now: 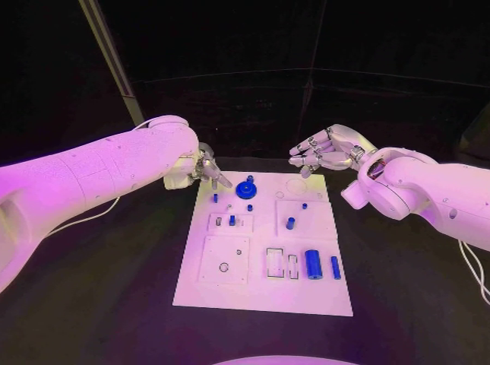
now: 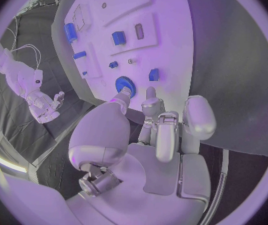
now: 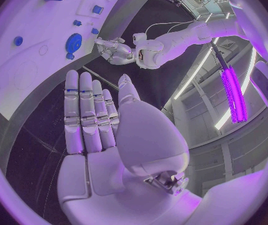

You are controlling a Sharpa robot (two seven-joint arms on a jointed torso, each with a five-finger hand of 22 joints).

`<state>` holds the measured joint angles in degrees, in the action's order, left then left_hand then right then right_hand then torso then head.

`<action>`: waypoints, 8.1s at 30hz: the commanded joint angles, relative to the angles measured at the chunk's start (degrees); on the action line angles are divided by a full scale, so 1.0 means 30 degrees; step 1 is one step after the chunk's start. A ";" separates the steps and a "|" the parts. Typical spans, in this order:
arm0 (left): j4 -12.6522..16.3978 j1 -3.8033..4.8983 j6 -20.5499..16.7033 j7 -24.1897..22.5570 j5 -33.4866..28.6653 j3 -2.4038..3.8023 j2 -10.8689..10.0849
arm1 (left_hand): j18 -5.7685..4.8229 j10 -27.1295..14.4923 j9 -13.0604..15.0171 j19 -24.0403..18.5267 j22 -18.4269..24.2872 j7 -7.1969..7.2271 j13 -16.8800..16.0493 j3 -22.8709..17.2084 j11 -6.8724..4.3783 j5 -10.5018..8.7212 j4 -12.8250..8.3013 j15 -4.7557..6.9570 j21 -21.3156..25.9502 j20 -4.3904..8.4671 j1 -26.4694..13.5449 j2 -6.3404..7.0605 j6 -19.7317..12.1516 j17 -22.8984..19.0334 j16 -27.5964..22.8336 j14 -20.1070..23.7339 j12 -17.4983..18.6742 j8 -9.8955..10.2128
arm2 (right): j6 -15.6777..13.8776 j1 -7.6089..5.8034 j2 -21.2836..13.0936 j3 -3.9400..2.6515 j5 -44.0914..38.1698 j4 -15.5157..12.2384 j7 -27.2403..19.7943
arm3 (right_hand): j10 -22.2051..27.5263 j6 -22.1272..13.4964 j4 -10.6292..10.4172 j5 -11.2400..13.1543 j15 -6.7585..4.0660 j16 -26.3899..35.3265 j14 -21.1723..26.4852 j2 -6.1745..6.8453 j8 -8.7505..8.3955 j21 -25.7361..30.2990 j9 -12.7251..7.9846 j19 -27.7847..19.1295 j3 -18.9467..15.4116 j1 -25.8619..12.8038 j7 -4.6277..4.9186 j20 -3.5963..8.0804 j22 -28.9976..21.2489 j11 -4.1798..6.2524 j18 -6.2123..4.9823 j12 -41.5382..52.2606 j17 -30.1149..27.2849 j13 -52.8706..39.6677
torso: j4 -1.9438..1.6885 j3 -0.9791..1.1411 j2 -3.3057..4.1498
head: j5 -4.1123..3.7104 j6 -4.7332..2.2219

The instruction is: Assemble the parts on the task board

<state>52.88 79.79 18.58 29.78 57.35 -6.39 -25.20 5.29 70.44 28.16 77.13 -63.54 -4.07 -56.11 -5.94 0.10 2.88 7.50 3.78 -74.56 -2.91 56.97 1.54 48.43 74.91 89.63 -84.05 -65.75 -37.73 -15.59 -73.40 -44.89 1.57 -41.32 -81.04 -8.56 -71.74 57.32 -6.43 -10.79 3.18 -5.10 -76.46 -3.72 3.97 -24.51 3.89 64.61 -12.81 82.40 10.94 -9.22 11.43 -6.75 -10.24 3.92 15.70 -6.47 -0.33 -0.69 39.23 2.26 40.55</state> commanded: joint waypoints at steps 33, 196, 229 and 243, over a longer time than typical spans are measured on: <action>-0.1111 -0.0290 0.1557 0.0039 0.0507 -0.0095 0.0528 | -0.0009 0.0326 -0.0146 0.0343 -0.0374 0.0123 -0.0187 0.0709 -0.0149 -0.0041 0.0002 0.0020 -0.0304 0.0114 0.0541 -0.0510 0.0553 0.5031 0.0122 -0.1983 -0.0326 -0.0002 | 0.0170 -0.0030 0.0175 -0.0010 -0.0020 0.0085 -0.0150 | 0.0174 -0.0155 0.0034 -0.0127 0.0055 0.0106 0.0144 -0.0020 -0.0039 0.0147 -0.0016 -0.0103 -0.0060 -0.0143 -0.0019 0.0011 -0.0035 0.0011 -0.0055 -0.0042 0.0020 0.0028 | -0.0002 0.0006 -0.0006 | 0.0106 0.0154; 0.9140 -0.1816 -0.3342 -0.0782 0.2088 -0.0589 -0.5165 | -0.0150 0.0956 0.0191 0.0757 -0.1231 0.0431 0.0146 -0.9373 -0.0473 -0.0048 -0.4162 0.0254 -0.0617 0.0358 0.2598 -0.0681 0.0410 0.5031 0.0122 -0.1983 -0.0106 -0.1134 | 0.0428 -0.0017 0.0170 -0.0001 -0.0020 0.0377 -0.0209 | 0.0237 -0.0204 0.0044 -0.0170 0.0072 0.0157 0.0163 -0.0097 -0.0022 0.0235 -0.0010 -0.0092 -0.0053 -0.0141 -0.0001 -0.0019 -0.0095 -0.0007 -0.0068 -0.0014 0.0025 0.0031 | -0.0168 0.0062 -0.0096 | 0.0192 0.0507; 0.8372 -0.1805 -0.3293 -0.0371 0.1244 -0.0589 -0.4622 | -0.0105 0.0633 0.0575 0.0635 -0.0999 0.0349 0.0763 -0.7435 -0.0368 -0.0070 -0.2254 0.0197 -0.0407 0.0343 -0.0682 0.1341 0.0498 0.5017 0.0114 -0.1980 0.0257 -0.1565 | 0.0517 -0.0017 0.0168 -0.0001 -0.0020 0.0375 -0.0205 | 0.0263 -0.0225 0.0054 -0.0164 0.0079 0.0175 0.0178 -0.0087 -0.0023 0.0260 -0.0011 -0.0094 -0.0066 -0.0142 0.0007 -0.0027 -0.0111 -0.0016 -0.0068 -0.0014 0.0024 0.0034 | -0.0194 0.0056 -0.0109 | 0.0118 0.0588; 0.8494 -0.1810 -0.5349 -0.0733 0.0629 -0.0581 -0.4899 | -0.0136 0.0504 0.0639 0.0809 -0.1249 0.0506 0.0842 -0.3241 -0.0507 -0.0055 -0.0588 0.0343 -0.0508 0.0453 -0.1675 0.1676 0.0525 0.5031 0.0122 -0.1983 0.0168 -0.1579 | 0.0527 -0.0016 0.0188 -0.0001 -0.0020 0.0414 -0.0219 | 0.0332 -0.0286 0.0034 -0.0170 0.0116 0.0232 0.0252 -0.0082 -0.0035 0.0324 -0.0016 -0.0126 -0.0101 -0.0200 0.0038 -0.0053 -0.0150 -0.0050 -0.0060 -0.0022 0.0011 0.0042 | -0.0176 0.0054 -0.0104 | 0.0076 0.0564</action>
<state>78.15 74.29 5.59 28.48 60.57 -8.18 -39.89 5.29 72.16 30.02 79.19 -67.24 -2.85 -53.57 -15.75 -1.44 2.69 5.72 4.41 -75.97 -1.66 51.98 6.93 50.06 74.90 89.63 -83.84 -64.99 -42.27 -14.39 -73.35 -44.36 1.60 -41.34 -79.77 -8.69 -71.13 56.94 -6.42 -11.01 3.58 -4.64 -76.06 -3.94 3.97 -23.89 3.89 64.61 -12.80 82.18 10.96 -9.22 11.07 -6.96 -10.24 3.93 15.69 -6.42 -0.90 -0.53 38.91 2.53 42.23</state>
